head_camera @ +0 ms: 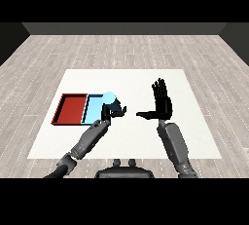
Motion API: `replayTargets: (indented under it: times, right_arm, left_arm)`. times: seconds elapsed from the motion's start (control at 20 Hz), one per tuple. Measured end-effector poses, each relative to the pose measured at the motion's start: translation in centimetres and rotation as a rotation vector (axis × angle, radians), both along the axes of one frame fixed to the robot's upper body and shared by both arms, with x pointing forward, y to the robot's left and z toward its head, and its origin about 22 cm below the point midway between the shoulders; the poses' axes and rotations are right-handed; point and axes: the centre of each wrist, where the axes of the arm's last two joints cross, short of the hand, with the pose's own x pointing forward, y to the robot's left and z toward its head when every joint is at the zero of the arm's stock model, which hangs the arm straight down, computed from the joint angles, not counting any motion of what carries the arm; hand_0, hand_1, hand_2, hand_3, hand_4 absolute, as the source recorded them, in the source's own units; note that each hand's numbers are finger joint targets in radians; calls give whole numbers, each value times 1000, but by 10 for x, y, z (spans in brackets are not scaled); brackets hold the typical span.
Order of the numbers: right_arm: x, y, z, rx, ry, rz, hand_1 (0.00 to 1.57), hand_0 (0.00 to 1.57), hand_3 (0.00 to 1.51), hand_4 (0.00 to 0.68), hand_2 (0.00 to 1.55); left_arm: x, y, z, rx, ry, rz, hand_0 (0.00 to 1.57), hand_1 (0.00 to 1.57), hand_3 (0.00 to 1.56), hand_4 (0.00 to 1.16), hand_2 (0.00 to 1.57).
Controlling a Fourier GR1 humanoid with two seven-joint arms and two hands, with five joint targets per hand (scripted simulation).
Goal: Pick the blue can and put it in the blue box
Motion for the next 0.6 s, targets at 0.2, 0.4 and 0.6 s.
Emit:
replayTargets:
  times: [0.2,0.4,0.6]
  right_arm:
    - [-10,-34,2,29,0,-67,0,0,0,0,0]
    - [-7,-51,0,41,5,-100,0,0,0,0,0]
    - [-9,-66,-12,38,16,-139,0,0,0,0,0]
  left_arm:
    - [14,22,10,41,0,49,1571,1571,1473,1127,1565]
    - [30,54,11,84,37,105,1571,1571,1479,1131,1571]
    - [50,81,16,131,91,166,1571,1571,1508,1097,1571]
